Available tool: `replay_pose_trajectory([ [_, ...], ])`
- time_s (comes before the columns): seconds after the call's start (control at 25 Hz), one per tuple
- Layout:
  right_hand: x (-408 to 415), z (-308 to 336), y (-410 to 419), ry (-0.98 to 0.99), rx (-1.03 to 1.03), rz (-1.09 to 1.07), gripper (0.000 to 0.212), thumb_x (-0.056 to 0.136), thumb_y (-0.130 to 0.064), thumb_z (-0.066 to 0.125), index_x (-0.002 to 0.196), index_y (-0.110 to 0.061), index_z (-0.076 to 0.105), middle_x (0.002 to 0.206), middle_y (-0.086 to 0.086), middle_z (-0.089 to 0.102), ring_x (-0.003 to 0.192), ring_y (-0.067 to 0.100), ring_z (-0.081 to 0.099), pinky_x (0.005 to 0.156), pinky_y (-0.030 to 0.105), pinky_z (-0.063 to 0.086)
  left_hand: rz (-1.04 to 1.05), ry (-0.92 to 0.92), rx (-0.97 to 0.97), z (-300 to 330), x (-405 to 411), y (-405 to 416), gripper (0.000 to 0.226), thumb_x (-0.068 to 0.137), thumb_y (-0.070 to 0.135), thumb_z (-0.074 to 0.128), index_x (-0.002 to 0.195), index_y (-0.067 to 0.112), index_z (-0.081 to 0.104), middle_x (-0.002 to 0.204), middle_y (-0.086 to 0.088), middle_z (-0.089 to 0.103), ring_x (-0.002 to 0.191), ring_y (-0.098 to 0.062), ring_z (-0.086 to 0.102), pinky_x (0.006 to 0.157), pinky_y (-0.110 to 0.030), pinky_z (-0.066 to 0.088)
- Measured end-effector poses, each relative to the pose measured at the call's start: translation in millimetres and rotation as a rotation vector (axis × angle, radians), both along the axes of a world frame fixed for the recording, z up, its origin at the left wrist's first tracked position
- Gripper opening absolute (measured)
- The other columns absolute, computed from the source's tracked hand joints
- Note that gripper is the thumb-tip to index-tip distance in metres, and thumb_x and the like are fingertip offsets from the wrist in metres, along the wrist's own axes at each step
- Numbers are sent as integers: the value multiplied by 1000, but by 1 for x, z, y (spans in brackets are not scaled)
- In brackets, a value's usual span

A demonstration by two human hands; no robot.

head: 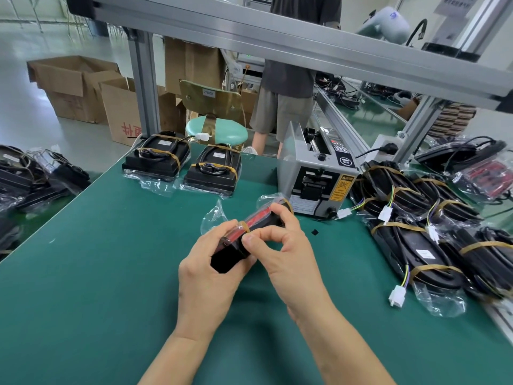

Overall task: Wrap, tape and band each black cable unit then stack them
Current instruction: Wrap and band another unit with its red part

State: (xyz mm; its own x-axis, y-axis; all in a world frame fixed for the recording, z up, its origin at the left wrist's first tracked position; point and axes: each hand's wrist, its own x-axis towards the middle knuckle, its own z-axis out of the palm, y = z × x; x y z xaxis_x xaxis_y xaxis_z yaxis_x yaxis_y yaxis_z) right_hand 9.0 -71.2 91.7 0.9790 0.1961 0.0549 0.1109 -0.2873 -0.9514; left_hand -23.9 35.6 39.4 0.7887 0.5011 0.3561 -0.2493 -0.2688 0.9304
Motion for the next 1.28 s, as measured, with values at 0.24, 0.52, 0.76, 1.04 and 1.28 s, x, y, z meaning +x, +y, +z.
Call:
replay_pose_trajectory([
  [0.24, -1, 0, -2, 41, 147, 43, 19, 81, -19, 72, 64, -27, 73, 143, -28, 35, 128, -15, 30, 102, 24, 28, 1, -7, -6, -1, 0, 0, 54, 63, 10, 85, 111, 29, 65, 108, 5, 69, 99, -9, 65, 91, -29, 50],
  [0.52, 2, 2, -1, 28, 105, 44, 19, 81, -22, 73, 64, -30, 73, 141, -28, 36, 131, -9, 29, 110, 31, 27, -5, 0, -38, -2, 1, 1, 53, 65, 12, 85, 111, 29, 66, 107, 5, 70, 99, -10, 65, 91, -31, 50],
  [0.76, 4, 1, -1, -10, 33, 14, 17, 81, -26, 74, 64, -29, 72, 141, -26, 37, 134, -3, 30, 116, 42, 22, -20, -6, -42, -2, 0, 1, 53, 64, 11, 84, 111, 28, 66, 107, 4, 70, 99, -11, 65, 92, -35, 51],
  [1.04, 6, 5, -5, 72, 169, 95, 21, 82, -17, 72, 63, -26, 74, 140, -24, 38, 121, -20, 34, 92, 13, 30, -12, 0, -39, -3, 2, 2, 54, 63, 11, 85, 110, 30, 66, 108, 6, 70, 101, -10, 64, 94, -34, 49],
  [1.28, 4, 2, -2, 24, 82, 53, 17, 80, -24, 75, 64, -30, 73, 141, -28, 36, 130, -9, 30, 111, 33, 26, -11, -10, -53, -3, 3, 2, 52, 64, 13, 85, 109, 31, 66, 107, 8, 70, 101, -10, 65, 92, -32, 50],
])
